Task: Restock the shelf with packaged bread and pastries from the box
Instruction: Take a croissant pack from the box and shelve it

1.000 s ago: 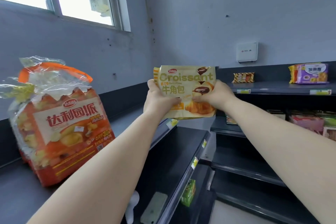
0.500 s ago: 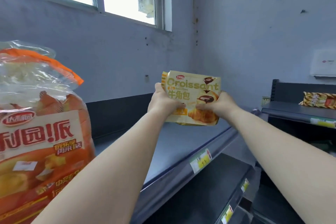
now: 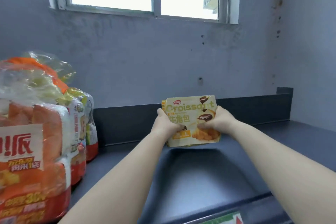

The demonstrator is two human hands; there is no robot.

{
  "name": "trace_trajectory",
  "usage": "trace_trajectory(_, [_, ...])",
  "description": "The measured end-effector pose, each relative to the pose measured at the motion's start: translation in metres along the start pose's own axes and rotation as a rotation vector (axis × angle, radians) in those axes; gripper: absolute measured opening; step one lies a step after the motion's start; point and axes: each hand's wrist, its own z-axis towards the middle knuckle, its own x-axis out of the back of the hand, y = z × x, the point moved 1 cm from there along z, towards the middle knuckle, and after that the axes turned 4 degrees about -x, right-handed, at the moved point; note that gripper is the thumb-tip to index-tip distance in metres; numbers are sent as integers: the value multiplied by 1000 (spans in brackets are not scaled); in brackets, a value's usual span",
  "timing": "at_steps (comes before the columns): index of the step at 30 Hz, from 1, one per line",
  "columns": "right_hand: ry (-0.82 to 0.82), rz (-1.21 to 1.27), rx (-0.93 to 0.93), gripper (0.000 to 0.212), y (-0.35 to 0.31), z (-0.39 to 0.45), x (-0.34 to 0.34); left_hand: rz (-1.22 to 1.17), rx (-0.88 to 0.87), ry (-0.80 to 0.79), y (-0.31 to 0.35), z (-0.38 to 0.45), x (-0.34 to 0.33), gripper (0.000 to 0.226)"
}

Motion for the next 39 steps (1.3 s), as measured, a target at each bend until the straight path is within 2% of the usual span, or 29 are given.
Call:
trace_trajectory(4, [-108,-18,38,94,12,38,-16,30,88,83,-7,9,-11,64])
trace_trajectory(9, [-134,5,48,78,11,51,-28,28,129,192,-16,15,-19,73])
trace_trajectory(15, [-137,-42,52,77,9,58,-32,95,169,217,-13,17,-20,77])
trace_trajectory(17, [-113,-41,50,84,8,56,-33,141,194,214,-14,16,-19,78])
trace_trajectory(20, [-20,-17,98,112,3,48,-29,213,243,232,-14,13,-15,91])
trace_trajectory(22, [54,-21,157,114,-3,40,-24,269,261,269,-11,9,-9,92])
trace_trajectory(26, [197,-59,319,97,-23,21,-16,351,226,333,5,-10,4,81])
trace_trajectory(29, [264,1,559,64,-51,-2,-14,480,75,430,29,-36,22,57])
trace_trajectory(31, [216,73,724,37,-85,-23,-18,617,-41,531,49,-60,48,38])
trace_trajectory(33, [125,79,867,20,-126,-47,-28,702,-79,638,67,-88,85,28])
trace_trajectory(36, [-18,116,1016,14,-190,-94,-48,783,-66,840,87,-143,148,23])
trace_trajectory(39, [-129,211,1139,17,-239,-152,-73,864,46,926,89,-209,204,19])
